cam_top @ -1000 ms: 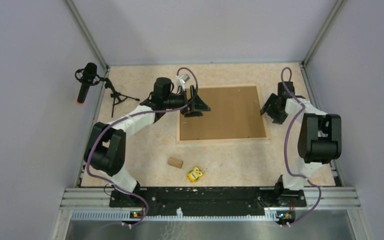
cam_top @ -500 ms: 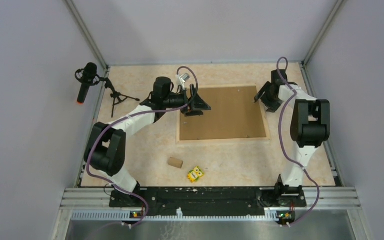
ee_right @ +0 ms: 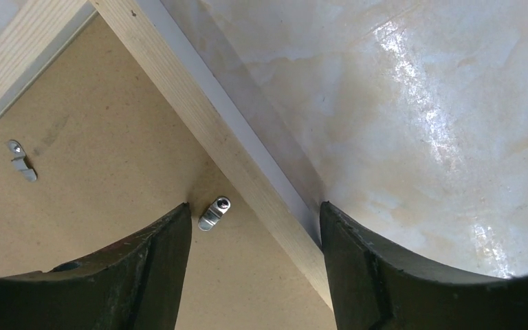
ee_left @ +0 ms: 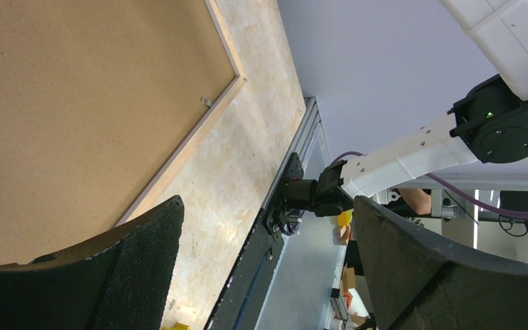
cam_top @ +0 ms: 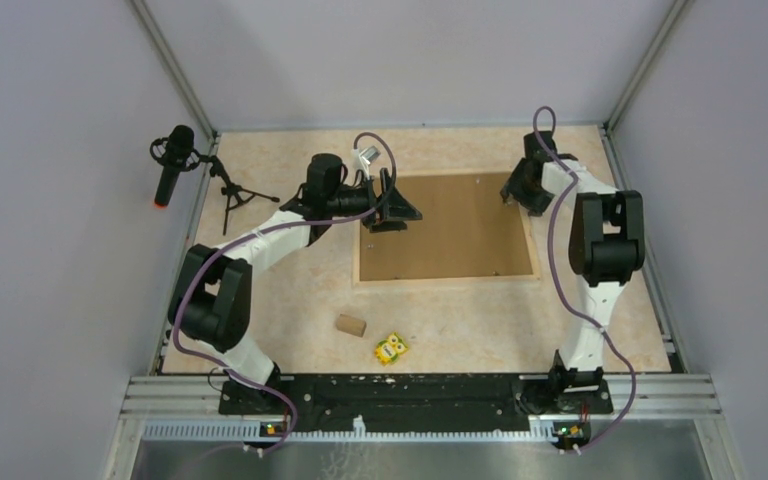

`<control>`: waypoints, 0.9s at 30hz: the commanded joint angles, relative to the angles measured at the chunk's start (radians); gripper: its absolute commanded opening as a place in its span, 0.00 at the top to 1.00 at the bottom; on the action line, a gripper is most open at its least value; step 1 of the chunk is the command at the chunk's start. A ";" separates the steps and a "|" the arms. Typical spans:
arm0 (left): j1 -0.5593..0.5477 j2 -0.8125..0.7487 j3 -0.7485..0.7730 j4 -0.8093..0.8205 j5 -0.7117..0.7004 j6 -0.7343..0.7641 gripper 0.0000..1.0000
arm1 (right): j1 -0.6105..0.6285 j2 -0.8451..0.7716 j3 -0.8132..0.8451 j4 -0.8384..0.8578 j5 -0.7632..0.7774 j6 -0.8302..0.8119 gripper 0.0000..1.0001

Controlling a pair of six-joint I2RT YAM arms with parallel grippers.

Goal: Put the photo into the frame
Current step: Adjust the photo frame at the center of the board.

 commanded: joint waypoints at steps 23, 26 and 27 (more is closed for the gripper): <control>0.003 -0.011 0.004 0.032 0.003 0.018 0.05 | -0.005 -0.009 -0.127 0.005 0.062 -0.247 0.93; 0.003 -0.008 0.004 0.032 0.004 0.016 0.05 | -0.005 -0.011 -0.125 0.006 0.078 -0.272 1.00; 0.004 -0.007 0.004 0.032 0.004 0.016 0.05 | -0.005 -0.014 -0.126 0.010 0.084 -0.287 1.00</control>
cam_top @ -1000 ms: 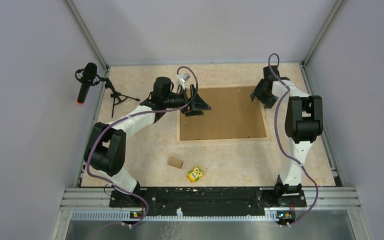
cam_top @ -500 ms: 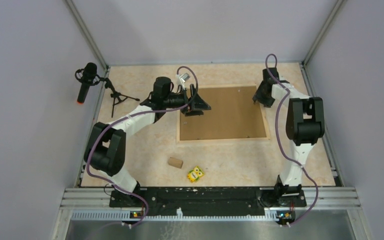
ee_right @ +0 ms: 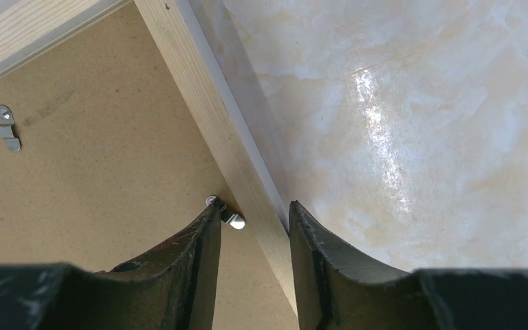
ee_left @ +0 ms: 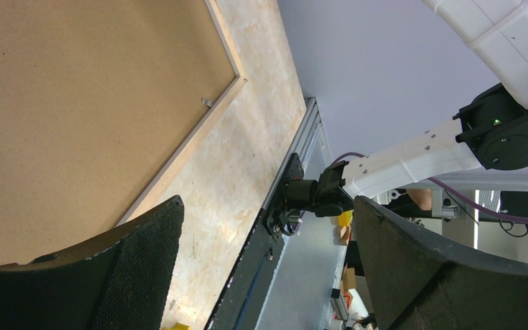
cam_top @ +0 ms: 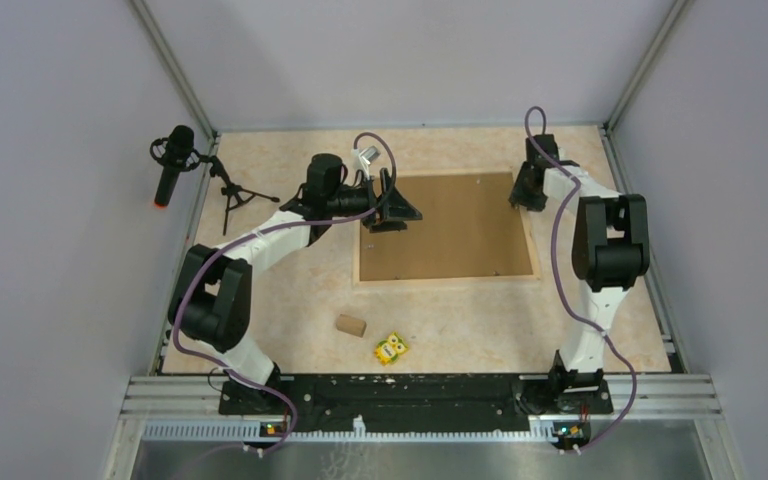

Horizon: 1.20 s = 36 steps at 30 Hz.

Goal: Put the photo into the frame
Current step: Adjust the photo frame at the center of the board.

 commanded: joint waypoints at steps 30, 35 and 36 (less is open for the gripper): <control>-0.013 0.004 0.015 -0.010 -0.030 0.061 0.04 | -0.003 -0.233 -0.405 0.052 0.047 -0.040 0.78; -0.024 0.011 0.018 -0.020 -0.035 0.068 0.04 | -0.006 -0.303 -0.529 0.060 0.026 0.147 1.00; -0.025 0.011 0.018 -0.020 -0.035 0.068 0.04 | -0.006 -0.325 -0.565 0.070 0.024 0.208 1.00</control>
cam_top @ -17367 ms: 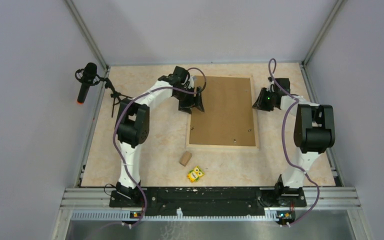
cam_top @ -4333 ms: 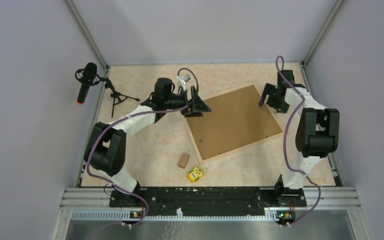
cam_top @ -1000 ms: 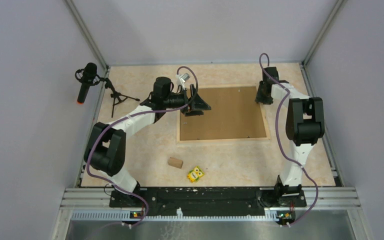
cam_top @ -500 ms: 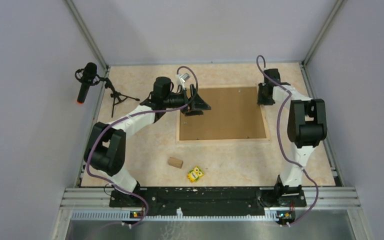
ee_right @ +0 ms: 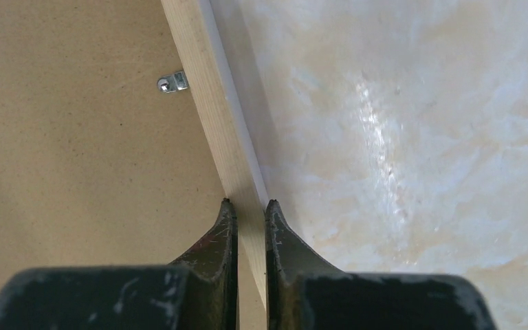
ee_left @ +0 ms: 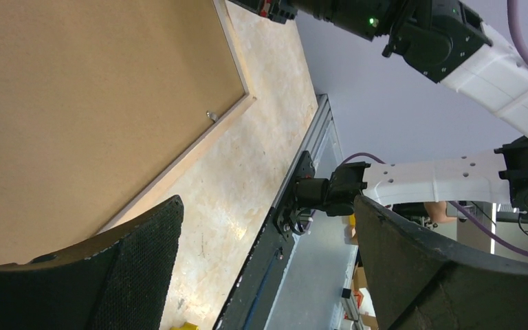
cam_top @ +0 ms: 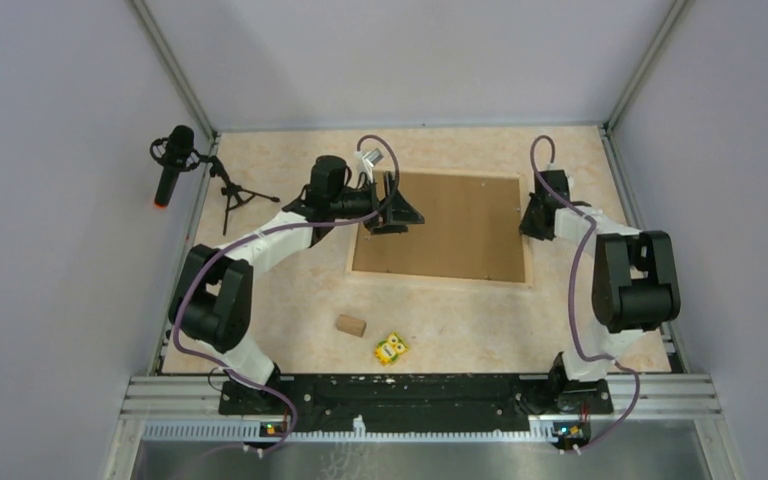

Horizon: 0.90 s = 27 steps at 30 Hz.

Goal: Put the photo into the frame
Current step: Adjust the photo frame at the center of the board.

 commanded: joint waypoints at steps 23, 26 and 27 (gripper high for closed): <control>-0.018 -0.007 0.018 0.018 0.015 0.009 0.04 | 0.365 -0.638 -0.536 0.013 0.065 0.574 0.48; -0.017 -0.007 0.016 0.023 0.019 0.003 0.04 | 0.365 -0.696 -0.488 -0.010 0.122 0.335 0.34; -0.018 -0.008 0.014 0.028 0.022 0.000 0.04 | 0.365 -0.699 -0.454 -0.035 0.142 0.273 0.26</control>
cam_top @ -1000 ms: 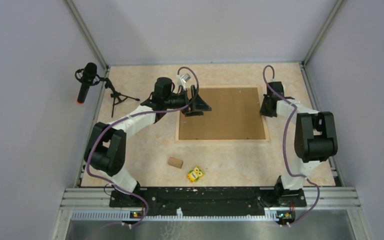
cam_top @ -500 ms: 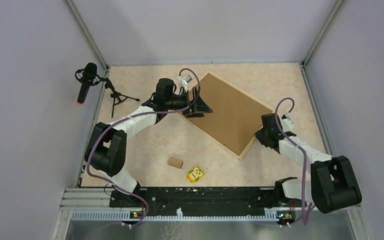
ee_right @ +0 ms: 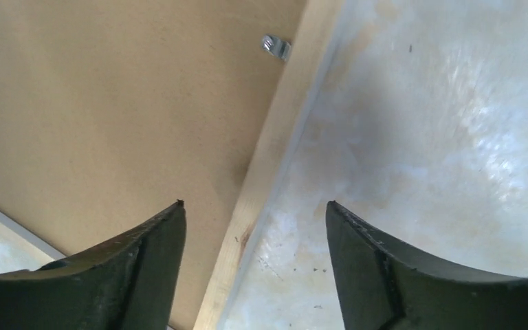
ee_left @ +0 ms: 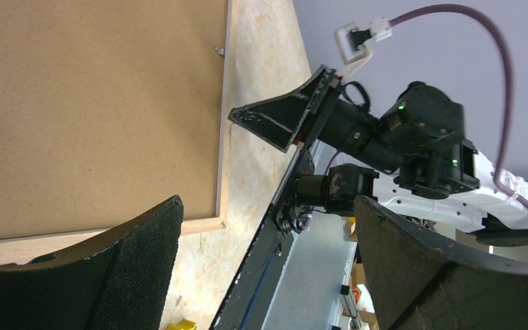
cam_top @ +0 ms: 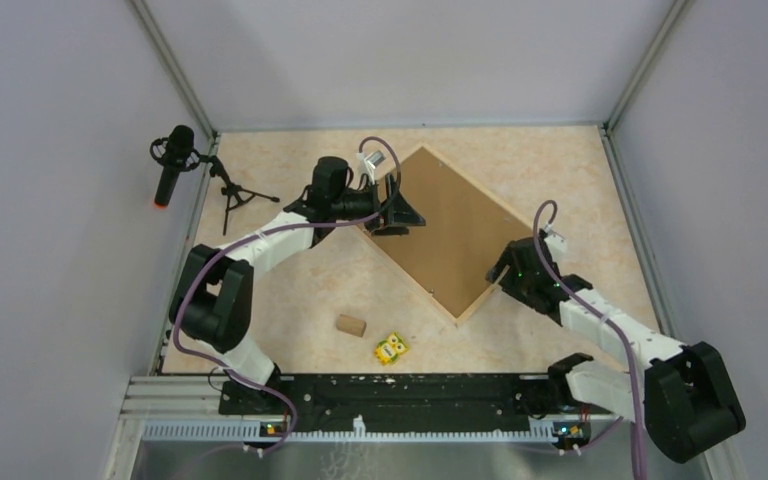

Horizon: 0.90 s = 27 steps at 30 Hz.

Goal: Put the photo into the frame
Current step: Adjust the photo frame at the center of the board.

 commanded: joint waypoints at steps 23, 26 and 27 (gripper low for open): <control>-0.004 0.107 -0.036 -0.317 -0.448 -0.157 0.13 | -0.389 0.775 0.881 -0.196 -0.309 -0.675 0.06; -0.004 0.125 -0.049 -0.293 -0.433 -0.167 0.18 | -0.409 0.783 0.836 -0.155 -0.343 -0.668 0.12; -0.003 0.129 -0.045 -0.295 -0.434 -0.161 0.20 | -0.409 0.782 0.823 -0.147 -0.328 -0.673 0.13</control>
